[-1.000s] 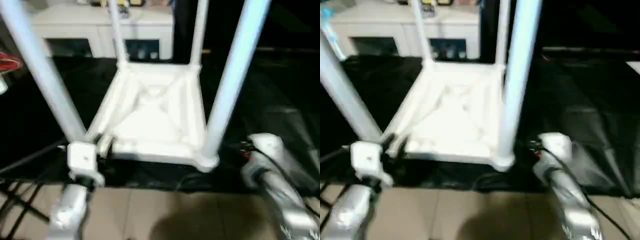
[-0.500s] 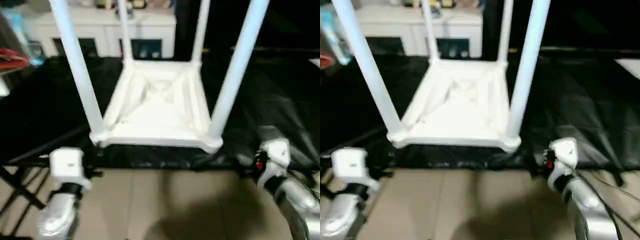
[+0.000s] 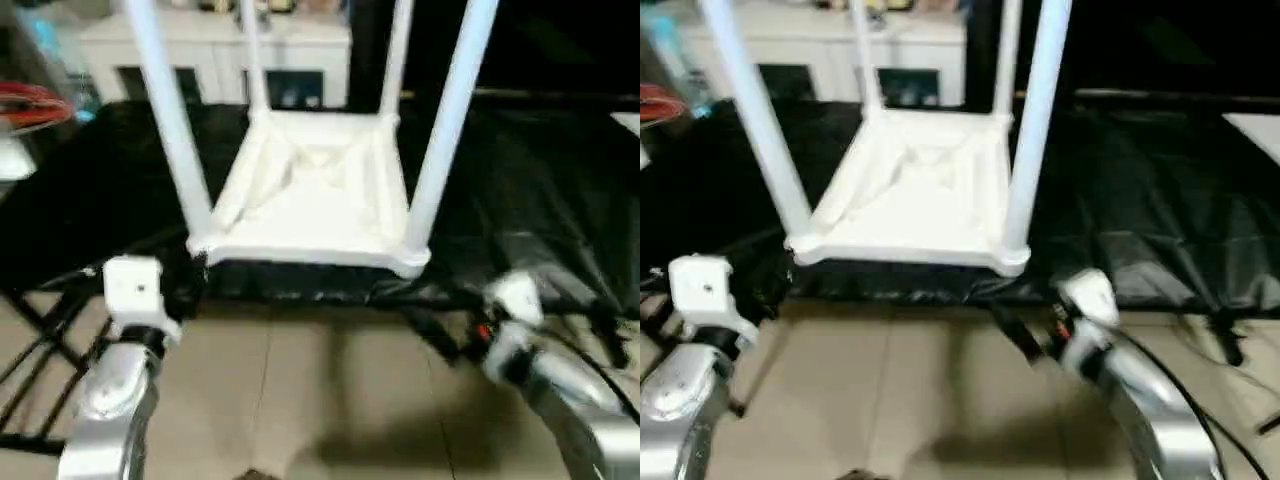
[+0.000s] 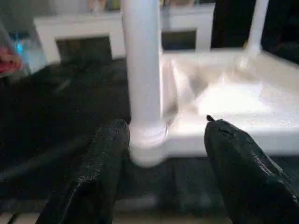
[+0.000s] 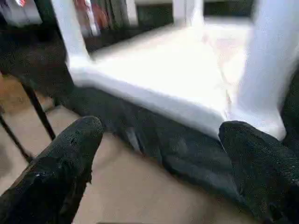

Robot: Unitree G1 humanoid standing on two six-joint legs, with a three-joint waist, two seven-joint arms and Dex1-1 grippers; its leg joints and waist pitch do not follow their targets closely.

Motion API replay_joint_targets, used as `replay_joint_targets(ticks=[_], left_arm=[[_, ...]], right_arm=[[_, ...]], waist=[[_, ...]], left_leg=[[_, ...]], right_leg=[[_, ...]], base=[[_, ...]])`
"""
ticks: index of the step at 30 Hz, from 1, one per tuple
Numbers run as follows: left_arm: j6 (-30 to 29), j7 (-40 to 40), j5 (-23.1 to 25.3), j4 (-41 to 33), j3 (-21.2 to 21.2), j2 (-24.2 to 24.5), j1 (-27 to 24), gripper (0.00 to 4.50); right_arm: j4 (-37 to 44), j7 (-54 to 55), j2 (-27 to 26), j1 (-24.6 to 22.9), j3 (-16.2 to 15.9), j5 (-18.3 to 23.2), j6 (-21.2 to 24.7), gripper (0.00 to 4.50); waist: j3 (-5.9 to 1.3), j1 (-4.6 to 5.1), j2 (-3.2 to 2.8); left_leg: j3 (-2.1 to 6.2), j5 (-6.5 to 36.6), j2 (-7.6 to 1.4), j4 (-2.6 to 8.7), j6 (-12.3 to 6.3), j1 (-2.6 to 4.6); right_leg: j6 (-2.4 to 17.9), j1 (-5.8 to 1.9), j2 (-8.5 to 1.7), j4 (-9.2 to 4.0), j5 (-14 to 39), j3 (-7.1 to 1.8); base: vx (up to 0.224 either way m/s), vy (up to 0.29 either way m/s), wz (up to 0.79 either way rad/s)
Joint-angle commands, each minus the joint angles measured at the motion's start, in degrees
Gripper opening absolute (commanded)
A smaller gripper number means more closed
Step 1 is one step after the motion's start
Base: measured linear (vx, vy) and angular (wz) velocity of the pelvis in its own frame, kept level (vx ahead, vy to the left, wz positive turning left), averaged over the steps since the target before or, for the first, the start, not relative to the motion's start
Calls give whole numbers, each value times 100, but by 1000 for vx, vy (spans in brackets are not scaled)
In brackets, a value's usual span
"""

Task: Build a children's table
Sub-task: Rotate leg to tighten

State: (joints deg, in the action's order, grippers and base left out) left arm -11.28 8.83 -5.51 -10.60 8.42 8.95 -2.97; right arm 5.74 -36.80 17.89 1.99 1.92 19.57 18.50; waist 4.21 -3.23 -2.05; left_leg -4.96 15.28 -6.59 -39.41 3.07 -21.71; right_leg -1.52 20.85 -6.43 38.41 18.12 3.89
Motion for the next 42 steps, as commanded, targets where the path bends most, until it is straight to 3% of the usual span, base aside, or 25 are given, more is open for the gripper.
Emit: replay_joint_targets(ticks=[1, 2, 3, 12, 15, 16, 18, 19, 20, 21, 22, 24, 25, 26, 27, 29, 31, 32, 33, 34, 36, 38, 39, 40, 42], left_arm=[[-110, -98, 56, 4, -23, 30, 149, 300], [-151, -106, 57, -20, -35, 19, 149, 300], [-188, -108, 52, -24, -38, 19, 163, 300], [-208, -203, -7, -400, -99, -165, -145, 300], [-258, -133, -60, -475, -173, -168, -192, 300], [-280, -2, -118, -530, -308, -172, -242, 300], [-317, 146, -180, -565, -434, -159, -275, 300], [-383, 489, -312, -618, -680, -101, -335, 300], [-395, 563, -300, -620, -743, -63, -357, 300], [-402, 608, -292, -621, -781, -40, -369, 300], [-375, 732, -229, -569, -875, 45, -433, 300], [-400, 744, -240, -561, -872, 53, -462, 300], [-407, 729, -216, -603, -875, 101, -494, 300], [-407, 729, -216, -603, -875, 101, -494, 300], [-425, 720, -232, -636, -859, 110, -506, 300], [-453, 691, -281, -705, -804, 112, -513, 300], [-480, 681, -311, -752, -768, 106, -516, 300], [-462, 648, -321, -780, -736, 82, -529, 300], [-350, 550, -393, -872, -626, -12, -602, 300], [-321, 476, -426, -930, -559, -58, -658, 300], [-294, 396, -437, -974, -501, -97, -739, 300], [-156, 379, -518, -1089, -396, -142, -956, 300], [-78, 389, -574, -1172, -340, -168, -1102, 300], [0, 486, -693, -1372, -344, -212, -1372, 318], [43, 557, -755, -1544, -369, -249, -1577, 329]], right_arm=[[-81, 86, -92, 30, -175, -103, -22, 450], [-86, 167, -127, 59, -234, -186, -30, 450], [-89, 222, -155, 86, -271, -248, -23, 450], [-302, 621, -634, 285, -541, -344, 12, 450], [-396, 574, -678, 352, -604, -368, -25, 450], [-490, 466, -671, 414, -681, -357, 25, 450], [-540, 342, -621, 444, -772, -365, 53, 450], [-598, 104, -518, 448, -923, -426, 56, 450], [-606, 65, -497, 445, -946, -429, 56, 450], [-611, 40, -484, 443, -959, -431, 56, 450], [-647, -29, -411, 443, -1000, -462, 50, 450], [-654, -51, -372, 449, -1000, -469, 62, 450], [-660, -99, -316, 469, -992, -472, 63, 450], [-660, -99, -316, 469, -992, -472, 63, 450], [-651, -116, -297, 486, -974, -457, 81, 450], [-640, -155, -269, 526, -957, -421, 104, 450], [-645, -180, -250, 550, -963, -407, 98, 450], [-616, -189, -242, 539, -985, -407, 97, 450], [-473, -186, -250, 470, -1003, -376, 126, 450], [-374, -176, -256, 423, -1004, -347, 158, 450], [-289, -166, -260, 362, -1010, -323, 166, 450], [-176, -169, -274, 252, -1036, -281, 197, 450], [-108, -181, -277, 183, -1056, -258, 211, 450], [-10, -198, -243, 75, -1078, -226, 222, 450], [58, -201, -228, 10, -1089, -188, 228, 450]], waist=[[-122, 20, 34], [-140, 93, -57], [-209, 113, -219], [-135, 193, 2], [-74, 281, -64], [-61, 8, -257], [-163, -221, 40], [36, -187, 343], [36, -187, 343], [-94, -340, 399], [-49, -447, 362], [-282, -479, 149], [-450, 7, -70], [-532, 76, -48], [-532, 76, -48], [-445, 176, 78], [-442, 201, 421], [-469, -55, 600], [-421, -43, 546], [-419, -42, 509], [-420, -22, 444], [-524, -47, 116], [-529, 98, -65], [-577, 84, -32], [-543, 7, 116]], left_leg=[[210, 469, -376, 461, 141, 87], [222, 2664, -544, 846, 371, 223], [258, 3613, -605, 1009, 466, 319], [103, 3624, -519, 1120, 299, 306], [52, 4521, -553, 1286, 276, 439], [-124, 5539, -688, 1879, 289, -223], [-418, 4721, -814, 1576, -278, 211], [-393, 1421, -313, -271, -482, 573], [-393, 1421, -313, -271, -482, 573], [-45, 389, -121, -445, -681, -88], [3, 635, -257, -154, -586, -61], [-147, 583, -369, 656, -638, 428], [640, 706, -1046, 1183, -1572, 1400], [845, 510, -1268, 1108, -2119, 1576], [845, 510, -1268, 1108, -2119, 1576], [530, -553, -965, 1094, -3107, 1140], [-116, 142, -147, 839, -2276, 834], [-209, 919, 383, 22, -1630, 206], [-138, 846, 333, -265, -1336, 175], [118, -145, 80, -465, -568, -213], [144, -1246, -102, -39, -278, -230], [139, -2928, -306, 685, -592, -119], [532, -3931, -854, 658, -1310, 100], [687, -4499, -1114, 594, -1630, 328], [575, -4107, -984, 649, -1769, 255]], right_leg=[[731, -131, -595, -1070, 3620, -218], [665, 33, -96, -827, 2289, -121], [747, -49, -80, -743, 1239, -124], [194, -136, -270, -1161, 2933, -8], [22, -226, -6, -1200, 3140, 390], [217, -883, 218, 260, 1311, 383], [183, -602, 93, 280, 2030, -210], [632, -65, -898, -1650, 6411, -815], [632, -65, -898, -1650, 6411, -815], [907, -790, -837, -1445, 6244, -1113], [1155, -892, -694, -1352, 5332, -1073], [1501, -916, -43, -1094, 2792, -606], [941, 35, 413, -51, 963, -105], [527, 246, 289, 236, 847, -102], [527, 246, 289, 236, 847, -102], [-180, 616, 125, 504, -198, -113], [384, 115, -10, -437, -902, -445], [845, -716, -564, -953, 878, -1210], [1355, -705, -739, -1062, 1487, -1382], [2047, -851, -710, -840, 304, -1218], [2173, -659, -515, -704, -2017, -787], [1436, -533, 69, -328, -3424, -273], [801, -202, 289, 92, -2800, -136], [593, -37, 106, 45, -2011, -322], [397, -15, -131, -225, -1445, -533]], base=[[-18, 21, -29], [0, 0, 0], [-104, 5, 21], [-12, 1, 2], [-20, -11, -1], [-59, -34, -4], [59, -147, 14], [144, -196, 18], [168, -128, 4], [132, -6, 6], [132, -6, 6], [122, 0, 37], [100, 4, 41], [153, 0, 16], [200, -26, -9], [184, -32, -11], [176, -71, -4], [197, -66, 13], [207, -42, 7], [207, -42, 7], [188, -26, -1], [155, -9, -1], [94, 12, -16], [94, 12, -16], [40, -3, -6]])
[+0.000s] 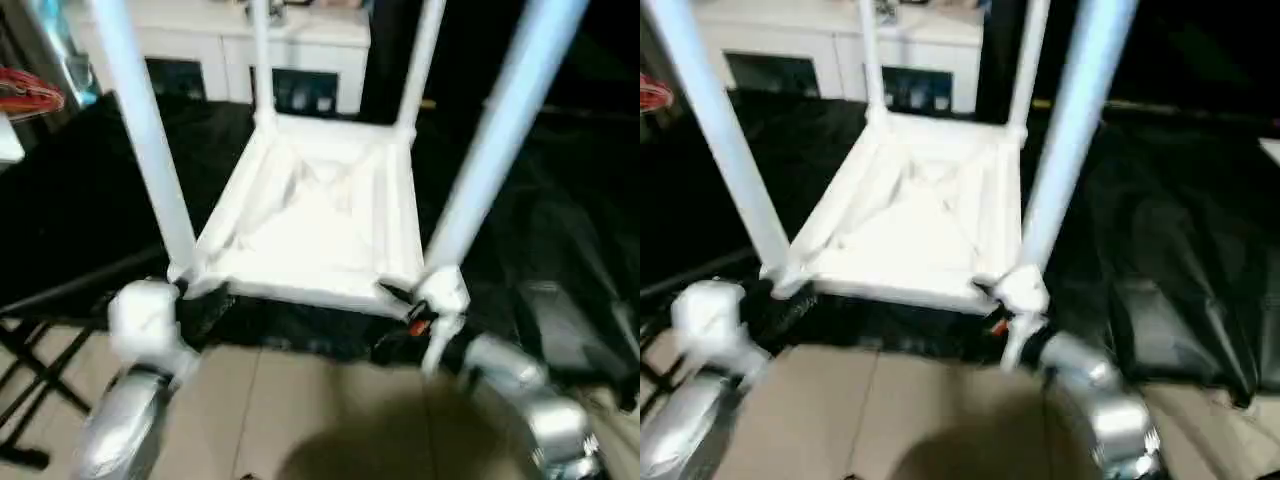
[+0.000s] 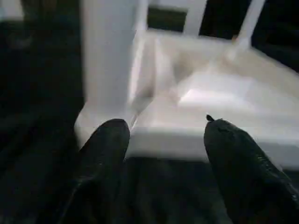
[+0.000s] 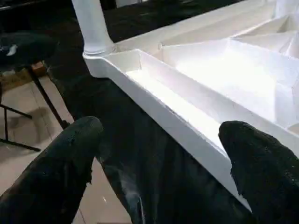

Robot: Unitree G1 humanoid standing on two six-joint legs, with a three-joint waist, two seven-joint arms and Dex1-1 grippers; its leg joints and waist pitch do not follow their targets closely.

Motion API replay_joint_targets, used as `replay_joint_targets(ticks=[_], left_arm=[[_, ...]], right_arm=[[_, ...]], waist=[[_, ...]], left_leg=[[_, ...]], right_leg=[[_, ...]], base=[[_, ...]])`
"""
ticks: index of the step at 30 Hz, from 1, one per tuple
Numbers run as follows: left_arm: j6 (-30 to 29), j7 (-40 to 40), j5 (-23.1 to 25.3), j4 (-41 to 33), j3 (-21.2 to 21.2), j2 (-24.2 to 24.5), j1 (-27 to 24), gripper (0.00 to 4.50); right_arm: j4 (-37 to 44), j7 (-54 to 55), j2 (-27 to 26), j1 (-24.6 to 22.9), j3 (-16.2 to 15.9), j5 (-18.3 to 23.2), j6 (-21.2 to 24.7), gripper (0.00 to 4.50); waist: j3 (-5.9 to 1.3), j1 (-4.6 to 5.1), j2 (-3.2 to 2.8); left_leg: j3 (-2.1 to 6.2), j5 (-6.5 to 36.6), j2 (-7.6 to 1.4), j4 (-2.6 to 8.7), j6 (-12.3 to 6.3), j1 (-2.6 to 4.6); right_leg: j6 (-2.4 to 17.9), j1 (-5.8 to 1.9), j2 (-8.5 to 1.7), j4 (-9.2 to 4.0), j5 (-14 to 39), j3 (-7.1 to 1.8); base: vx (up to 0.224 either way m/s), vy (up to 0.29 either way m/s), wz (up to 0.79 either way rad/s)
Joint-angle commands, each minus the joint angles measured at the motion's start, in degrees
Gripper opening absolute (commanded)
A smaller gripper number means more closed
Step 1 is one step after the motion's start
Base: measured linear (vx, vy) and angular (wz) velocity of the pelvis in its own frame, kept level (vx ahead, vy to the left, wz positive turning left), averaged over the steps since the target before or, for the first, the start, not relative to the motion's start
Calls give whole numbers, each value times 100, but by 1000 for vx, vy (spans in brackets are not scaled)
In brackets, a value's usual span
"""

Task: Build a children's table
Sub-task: Rotate leg to tighten

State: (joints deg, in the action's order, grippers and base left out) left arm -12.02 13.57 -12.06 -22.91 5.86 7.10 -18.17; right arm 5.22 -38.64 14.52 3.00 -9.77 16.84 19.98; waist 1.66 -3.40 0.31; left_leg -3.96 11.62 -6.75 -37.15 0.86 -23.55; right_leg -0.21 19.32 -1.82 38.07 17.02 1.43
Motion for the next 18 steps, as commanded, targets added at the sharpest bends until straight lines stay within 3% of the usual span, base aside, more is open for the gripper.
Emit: replay_joint_targets(ticks=[1, 2, 3, 4, 5, 6, 7, 9, 11, 13, 14, 16, 18], left_arm=[[117, 82, -100, -313, -114, -65, -57, 336], [136, 100, -104, -370, -141, -85, -136, 348], [182, 100, -76, -422, -167, -99, -215, 348], [237, 122, -135, -436, -125, -115, -248, 356], [302, 42, -169, -479, -84, -182, -289, 363], [320, 16, -173, -479, -69, -201, -285, 372], [346, -33, -209, -466, -20, -248, -251, 381], [400, -63, -228, -253, 85, -244, -84, 397], [413, -140, -166, 35, 151, -219, 109, 405], [347, -358, -92, 564, 357, -160, 651, 425], [347, -360, -92, 568, 358, -160, 654, 434], [209, -591, 252, 950, 372, 37, 989, 443], [244, -747, 414, 1203, 419, 134, 1225, 447]], right_arm=[[110, -17, 108, -91, 81, 84, 79, 450], [134, -26, 116, -123, 89, 100, 75, 450], [144, -39, 125, -144, 107, 99, 71, 450], [102, -15, 103, -113, 108, 60, 45, 450], [85, 23, 114, -57, 200, 60, 49, 450], [78, 32, 117, -33, 229, 66, 54, 450], [70, 49, 130, 43, 304, 93, 78, 450], [-60, 70, 115, 252, 399, 103, 41, 450], [-267, 127, 96, 415, 430, 79, -46, 450], [-472, 59, 137, 593, 290, -15, -124, 450], [-472, 59, 137, 594, 289, -16, -125, 450], [-523, 3, 118, 696, 238, -9, -116, 450], [-508, -83, 94, 770, 206, 33, -73, 450]], waist=[[-220, -3, -39], [-192, -42, 63], [-152, -69, 78], [-86, -79, 87], [-45, -29, 50], [-23, -13, -7], [17, 39, 36], [1, 77, 45], [-22, 112, 34], [-34, 116, 27], [-69, 108, 32], [-99, 120, 33], [-150, 112, 39]], left_leg=[[162, -2258, -593, 449, -1210, 240], [-21, -798, -416, 525, -807, 98], [-47, -161, -445, 596, -629, 100], [-99, 1085, -514, 685, -346, 211], [-125, 1805, -578, 763, -71, 238], [-134, 2117, -597, 803, 110, 244], [-141, 2719, -599, 836, 404, 280], [-115, 2955, -584, 842, 578, 303], [-121, 2731, -563, 849, 590, 292], [-156, 2525, -570, 846, 548, 292], [-170, 2389, -562, 823, 513, 321], [-178, 2011, -576, 835, 434, 238], [-194, 1579, -577, 799, 278, 237]], right_leg=[[493, 10, -594, -470, -1256, -259], [740, -169, -675, -570, -1046, -237], [774, -173, -702, -632, -789, -258], [868, -79, -681, -717, 155, -275], [961, -44, -662, -749, 952, -282], [941, -26, -639, -754, 1327, -269], [796, 28, -623, -813, 2014, -273], [594, 49, -644, -849, 2379, -288], [551, 51, -628, -842, 2094, -284], [569, 75, -603, -817, 1596, -301], [617, 81, -599, -796, 1370, -304], [659, 12, -581, -740, 831, -286], [681, -15, -579, -688, 174, -270]], base=[[0, 0, 0], [0, 0, 0], [0, 0, 0], [0, 0, 0], [-61, -27, 4], [-70, -2, -3], [-70, -2, -3], [-64, 17, -7], [-28, 9, -4], [0, 0, 0], [0, 0, 0], [0, 0, 0], [0, 0, 0]])
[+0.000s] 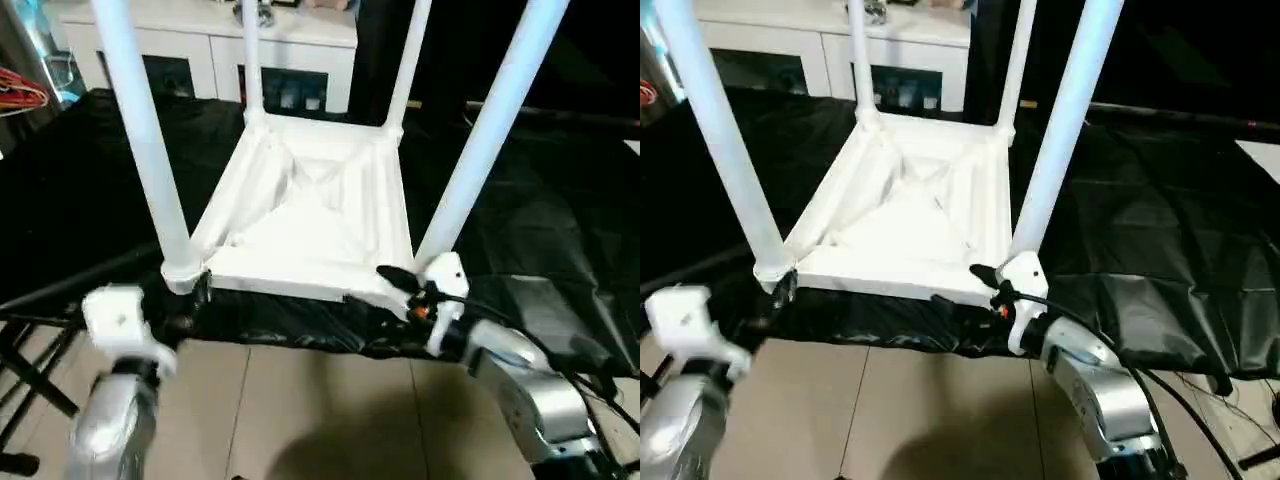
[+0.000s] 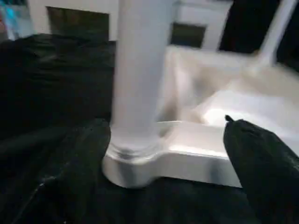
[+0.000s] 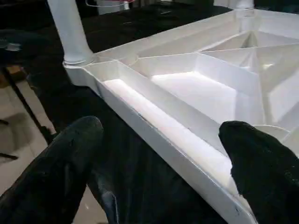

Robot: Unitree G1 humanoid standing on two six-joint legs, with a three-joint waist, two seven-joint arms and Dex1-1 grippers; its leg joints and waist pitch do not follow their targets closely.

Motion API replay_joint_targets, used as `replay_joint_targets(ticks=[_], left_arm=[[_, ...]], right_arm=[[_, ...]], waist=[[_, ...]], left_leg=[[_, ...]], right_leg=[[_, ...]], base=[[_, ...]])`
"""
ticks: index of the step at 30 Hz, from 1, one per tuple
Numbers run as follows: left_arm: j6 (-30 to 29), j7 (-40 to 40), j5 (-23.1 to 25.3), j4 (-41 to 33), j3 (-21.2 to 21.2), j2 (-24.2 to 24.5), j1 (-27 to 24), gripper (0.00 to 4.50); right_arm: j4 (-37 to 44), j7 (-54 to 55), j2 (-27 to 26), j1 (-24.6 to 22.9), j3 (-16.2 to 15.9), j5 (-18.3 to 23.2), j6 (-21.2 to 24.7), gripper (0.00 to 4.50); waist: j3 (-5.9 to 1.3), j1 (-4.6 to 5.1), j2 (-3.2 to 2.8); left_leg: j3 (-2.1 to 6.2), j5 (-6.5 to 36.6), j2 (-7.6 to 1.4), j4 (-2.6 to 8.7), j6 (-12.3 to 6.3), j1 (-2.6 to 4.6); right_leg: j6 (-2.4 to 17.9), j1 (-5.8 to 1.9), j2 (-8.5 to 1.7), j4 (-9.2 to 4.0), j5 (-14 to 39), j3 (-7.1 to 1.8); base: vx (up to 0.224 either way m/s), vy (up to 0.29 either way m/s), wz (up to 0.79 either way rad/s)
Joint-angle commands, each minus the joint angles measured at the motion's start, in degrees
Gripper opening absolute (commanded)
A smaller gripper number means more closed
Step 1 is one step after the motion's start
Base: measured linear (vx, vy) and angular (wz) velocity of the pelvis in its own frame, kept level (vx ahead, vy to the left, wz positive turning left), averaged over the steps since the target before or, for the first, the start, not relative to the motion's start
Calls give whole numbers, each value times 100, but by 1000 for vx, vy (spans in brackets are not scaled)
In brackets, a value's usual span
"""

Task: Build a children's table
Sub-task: Rotate leg to tighten, then flip table

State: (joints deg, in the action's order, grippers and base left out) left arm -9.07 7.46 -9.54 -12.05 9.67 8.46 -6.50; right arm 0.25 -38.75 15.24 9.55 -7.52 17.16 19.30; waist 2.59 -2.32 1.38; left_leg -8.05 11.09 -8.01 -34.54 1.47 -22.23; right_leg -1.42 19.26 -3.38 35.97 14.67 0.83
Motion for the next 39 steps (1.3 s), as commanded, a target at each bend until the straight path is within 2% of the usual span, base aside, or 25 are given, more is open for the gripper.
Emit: replay_joint_targets(ticks=[1, 2, 4, 6, 7, 8, 10, 13, 15, 17, 18, 19, 20, 22, 23, 24, 25, 28, 32, 33, 34, 36, 37, 38, 39], left_arm=[[-31, -215, 177, 210, 94, 11, 161, 447], [106, -292, 138, 455, 232, 7, 349, 447], [173, -290, 61, 618, 297, -10, 467, 447], [151, -303, 69, 640, 290, -3, 503, 447], [202, -289, 55, 744, 298, -1, 605, 447], [219, -303, 100, 855, 293, 32, 670, 447], [254, -263, 98, 1092, 282, 107, 824, 447], [317, -196, 115, 1327, 304, 168, 1003, 447], [270, -24, 53, 1514, 300, 243, 1115, 447], [248, 45, 26, 1564, 288, 265, 1144, 430], [191, 77, 99, 1756, 240, 349, 1251, 413], [185, 73, 126, 1815, 226, 374, 1286, 413], [186, 60, 160, 1884, 213, 403, 1329, 408], [214, 123, 142, 1990, 189, 440, 1414, 378], [265, 194, 176, 2054, 126, 488, 1471, 378], [270, 200, 179, 2062, 121, 493, 1478, 365], [325, 221, 217, 2196, 93, 520, 1590, 360], [385, 296, 228, 2377, 68, 538, 1748, 328], [451, 392, 244, 2660, 20, 594, 1988, 297], [456, 394, 246, 2681, 19, 598, 2005, 289], [484, 422, 242, 2761, 14, 609, 2063, 289], [508, 461, 223, 2807, 9, 610, 2095, 261], [508, 461, 223, 2807, 9, 610, 2095, 261], [521, 494, 205, 2828, -1, 601, 2112, 248], [512, 534, 168, 2843, -11, 576, 2133, 239]], right_arm=[[16, -120, 11, 141, -37, 24, 25, 450], [-126, -218, -15, 232, -89, -1, -35, 450], [-249, -320, -10, 286, -164, -23, -53, 450], [-244, -366, 1, 295, -184, 1, -18, 450], [-274, -468, 6, 332, -223, 62, -13, 450], [-332, -503, -7, 364, -246, 62, -39, 450], [-450, -579, -48, 448, -299, 49, -80, 450], [-533, -761, -129, 551, -345, 129, -56, 450], [-577, -1016, -173, 622, -504, 181, -33, 450], [-597, -1085, -180, 646, -574, 161, -40, 450], [-675, -1174, -231, 718, -669, 134, -66, 450], [-704, -1194, -249, 742, -688, 128, -76, 450], [-742, -1216, -273, 772, -704, 123, -89, 450], [-832, -1220, -328, 846, -731, 94, -128, 450], [-912, -1201, -373, 905, -716, 73, -157, 450], [-920, -1200, -377, 911, -714, 70, -161, 450], [-988, -1211, -399, 954, -703, 51, -204, 450], [-1041, -1235, -412, 980, -700, 40, -234, 450], [-1060, -1253, -421, 966, -717, 31, -266, 450], [-1063, -1253, -421, 965, -718, 30, -271, 450], [-1066, -1250, -421, 951, -726, 27, -289, 450], [-1067, -1252, -420, 942, -729, 30, -299, 450], [-1067, -1252, -420, 942, -729, 30, -299, 450], [-1063, -1244, -420, 930, -722, 27, -303, 450], [-1054, -1236, -417, 914, -716, 23, -309, 450]], waist=[[-262, -8, -69], [-275, -21, -76], [-297, -14, -29], [-325, -46, -31], [-325, -52, -33], [-330, -71, -10], [-317, -126, 10], [-291, -156, 4], [-287, -165, 65], [-281, -184, 27], [-279, -176, 136], [-276, -208, 71], [-272, -208, 119], [-269, -238, 104], [-268, -250, 135], [-271, -249, 133], [-267, -265, 174], [-276, -307, 185], [-288, -313, 202], [-293, -320, 201], [-296, -315, 165], [-296, -321, 175], [-296, -319, 176], [-297, -312, 146], [-294, -309, 153]], left_leg=[[203, 1322, -454, 519, 135, 90], [195, 1102, -469, 502, 54, 90], [169, 891, -460, 479, -49, 78], [143, 525, -476, 424, -218, 80], [142, 465, -476, 422, -257, 75], [122, 480, -480, 412, -309, 99], [104, 595, -482, 417, -352, 116], [104, 830, -514, 458, -277, 133], [90, 980, -520, 472, -232, 138], [85, 1034, -529, 485, -161, 149], [66, 1033, -534, 487, -169, 144], [68, 1046, -526, 491, -128, 157], [58, 1079, -531, 495, -122, 160], [67, 1220, -546, 534, 67, 165], [71, 1285, -551, 548, 148, 171], [73, 1304, -549, 552, 180, 173], [61, 1312, -551, 551, 203, 172], [42, 1275, -546, 542, 231, 189], [37, 1093, -536, 529, 182, 173], [31, 1059, -532, 521, 160, 181], [35, 1055, -535, 525, 177, 185], [38, 1053, -546, 526, 187, 185], [35, 1064, -546, 526, 190, 184], [36, 1106, -546, 528, 209, 187], [35, 1125, -548, 529, 211, 189]], right_leg=[[882, -41, -437, -443, -17, -196], [976, -56, -450, -413, -398, -186], [1090, -87, -447, -383, -712, -167], [1196, -98, -460, -334, -1228, -166], [1213, -99, -458, -327, -1322, -160], [1253, -81, -452, -329, -1367, -159], [1331, -61, -461, -334, -1122, -164], [1321, -35, -466, -358, -747, -165], [1296, -29, -478, -375, -501, -170], [1271, -8, -488, -378, -343, -176], [1265, -14, -482, -394, -306, -173], [1244, 9, -490, -379, -209, -178], [1224, 18, -488, -396, -156, -180], [1157, 29, -489, -390, -6, -167], [1125, 33, -488, -387, 12, -166], [1115, 36, -484, -383, -3, -164], [1081, 38, -487, -385, -46, -169], [1062, 43, -499, -388, -161, -181], [1068, 20, -491, -360, -446, -173], [1067, 22, -493, -357, -479, -178], [1074, 23, -485, -355, -538, -173], [1111, 17, -494, -343, -593, -169], [1122, 16, -495, -342, -599, -170], [1130, 17, -485, -345, -620, -168], [1131, 20, -484, -346, -615, -170]], base=[[0, 0, 0], [0, 0, 0], [0, 0, 0], [0, 0, 0], [0, 0, 0], [0, 0, 0], [0, 0, 0], [0, 0, 0], [0, 0, 0], [0, 0, 0], [0, 0, 0], [0, 0, 0], [0, 0, 0], [0, 0, 0], [0, 0, 0], [0, 0, 0], [0, 0, 0], [0, 0, 0], [0, 0, 0], [0, 0, 0], [0, 0, 0], [0, 0, 0], [0, 0, 0], [0, 0, 0], [0, 0, 0]])
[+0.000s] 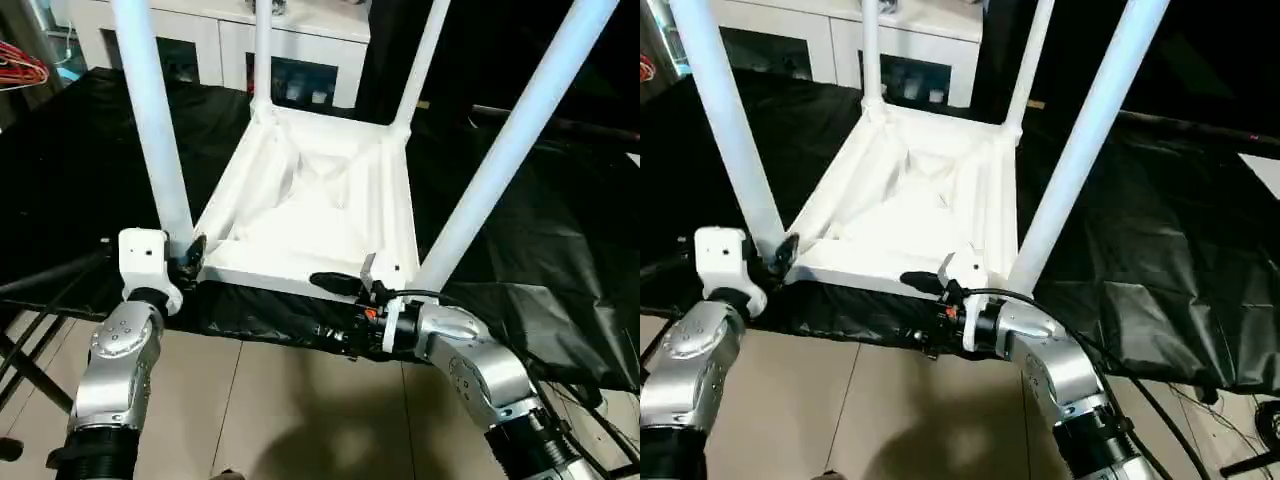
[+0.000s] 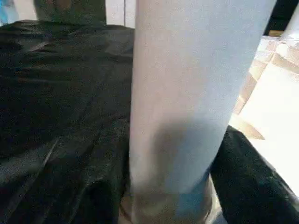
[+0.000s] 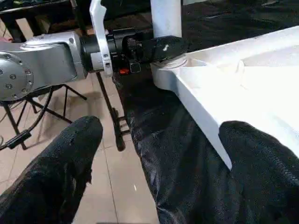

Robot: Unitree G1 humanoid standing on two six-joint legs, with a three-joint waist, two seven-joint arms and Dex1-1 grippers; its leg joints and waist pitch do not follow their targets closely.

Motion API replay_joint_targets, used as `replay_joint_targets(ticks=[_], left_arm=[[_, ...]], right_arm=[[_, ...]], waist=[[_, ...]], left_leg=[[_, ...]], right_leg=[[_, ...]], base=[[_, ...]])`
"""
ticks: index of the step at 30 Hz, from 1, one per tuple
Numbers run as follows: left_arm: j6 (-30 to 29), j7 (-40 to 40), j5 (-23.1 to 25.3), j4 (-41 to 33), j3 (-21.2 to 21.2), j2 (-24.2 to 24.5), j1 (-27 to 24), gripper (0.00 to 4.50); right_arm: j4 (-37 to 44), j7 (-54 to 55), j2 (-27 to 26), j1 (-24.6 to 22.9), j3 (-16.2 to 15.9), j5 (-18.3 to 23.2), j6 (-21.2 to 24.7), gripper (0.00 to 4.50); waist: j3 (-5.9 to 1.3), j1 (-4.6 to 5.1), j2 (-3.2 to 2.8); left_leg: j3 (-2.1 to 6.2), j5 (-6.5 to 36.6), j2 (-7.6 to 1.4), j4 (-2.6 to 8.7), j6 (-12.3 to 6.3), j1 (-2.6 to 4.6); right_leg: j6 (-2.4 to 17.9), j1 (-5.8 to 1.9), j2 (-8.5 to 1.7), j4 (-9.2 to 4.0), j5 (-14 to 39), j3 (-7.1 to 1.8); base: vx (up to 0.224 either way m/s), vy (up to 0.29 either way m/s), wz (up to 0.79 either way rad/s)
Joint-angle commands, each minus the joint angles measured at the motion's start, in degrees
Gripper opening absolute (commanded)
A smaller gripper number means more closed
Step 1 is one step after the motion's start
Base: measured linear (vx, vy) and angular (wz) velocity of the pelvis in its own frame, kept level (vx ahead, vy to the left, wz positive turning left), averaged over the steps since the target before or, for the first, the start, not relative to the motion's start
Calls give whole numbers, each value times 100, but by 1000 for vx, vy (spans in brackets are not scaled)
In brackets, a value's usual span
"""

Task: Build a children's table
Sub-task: Flip table

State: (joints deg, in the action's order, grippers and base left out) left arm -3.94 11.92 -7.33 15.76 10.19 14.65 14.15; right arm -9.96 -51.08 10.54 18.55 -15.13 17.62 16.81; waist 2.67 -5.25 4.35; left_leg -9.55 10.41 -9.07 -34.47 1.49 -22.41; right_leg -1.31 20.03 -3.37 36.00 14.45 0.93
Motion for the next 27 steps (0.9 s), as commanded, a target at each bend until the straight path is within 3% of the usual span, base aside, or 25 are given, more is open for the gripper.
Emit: replay_joint_targets(ticks=[1, 2, 3, 5, 9, 13, 15, 17, 19, 23, 27], left_arm=[[-1, 88, -53, 61, -62, -43, 69, 231], [-24, 114, -96, 68, -62, -74, 89, 227], [-88, 117, -175, 60, -35, -134, 115, 227], [-176, 84, -252, 37, 6, -205, 135, 225], [-385, -38, -481, -38, 119, -390, 164, 222], [-855, -399, -960, -596, 192, -943, 38, 222], [-1215, -706, -1356, -1056, 172, -1477, -29, 222], [-1294, -792, -1464, -1178, 147, -1658, -22, 222], [-1359, -829, -1581, -1273, 160, -1816, -7, 222], [-1476, -817, -1533, -1410, 101, -1910, -18, 221], [-1655, -867, -1563, -1554, 146, -2023, 5, 217]], right_arm=[[-34, -3, 53, 13, 45, -22, -60, 450], [-27, 4, 54, -2, 50, -29, -67, 450], [-21, 9, 53, -20, 48, -41, -79, 450], [-14, 13, 47, -35, 48, -48, -82, 450], [28, 7, 39, -78, 42, -48, -66, 450], [123, 64, 48, -165, 43, -48, -27, 450], [220, 160, 79, -252, 58, -65, 53, 450], [260, 228, 98, -295, 95, -66, 107, 450], [273, 334, 124, -335, 140, -111, 142, 450], [199, 572, 122, -347, 255, -194, 167, 450], [61, 874, 10, -294, 456, -157, 226, 450]], waist=[[-305, -21, -139], [-304, -22, -141], [-307, -27, -194], [-304, -21, -157], [-290, -39, -155], [-272, -55, -120], [-291, -71, -99], [-284, -109, -95], [-276, -127, -90], [-266, -111, -96], [-275, -88, -108]], left_leg=[[182, 1197, -439, 521, 208, 205], [182, 1209, -441, 524, 212, 205], [189, 1211, -443, 524, 230, 210], [182, 1218, -444, 524, 230, 206], [174, 1323, -449, 529, 236, 207], [160, 1273, -472, 522, 166, 192], [144, 1053, -471, 491, 90, 177], [123, 848, -458, 461, -19, 169], [121, 809, -448, 462, -63, 158], [129, 935, -450, 481, 22, 169], [128, 837, -447, 472, 40, 171]], right_leg=[[1137, -64, -493, -346, -587, -181], [1149, -64, -495, -348, -563, -182], [1154, -59, -496, -338, -577, -181], [1175, -65, -491, -341, -620, -181], [1211, -63, -505, -363, -435, -188], [1288, -68, -524, -378, -311, -196], [1305, -98, -535, -349, -437, -202], [1351, -93, -529, -358, -589, -203], [1324, -92, -516, -379, -514, -203], [1159, -78, -482, -407, -256, -203], [1129, -83, -481, -397, -410, -202]], base=[[0, 0, 0], [0, 0, 0], [0, 0, 0], [0, 0, 0], [0, 0, 0], [0, 0, 0], [0, 0, 0], [0, 0, 0], [0, 0, 0], [0, 0, 0], [0, 0, 0]])
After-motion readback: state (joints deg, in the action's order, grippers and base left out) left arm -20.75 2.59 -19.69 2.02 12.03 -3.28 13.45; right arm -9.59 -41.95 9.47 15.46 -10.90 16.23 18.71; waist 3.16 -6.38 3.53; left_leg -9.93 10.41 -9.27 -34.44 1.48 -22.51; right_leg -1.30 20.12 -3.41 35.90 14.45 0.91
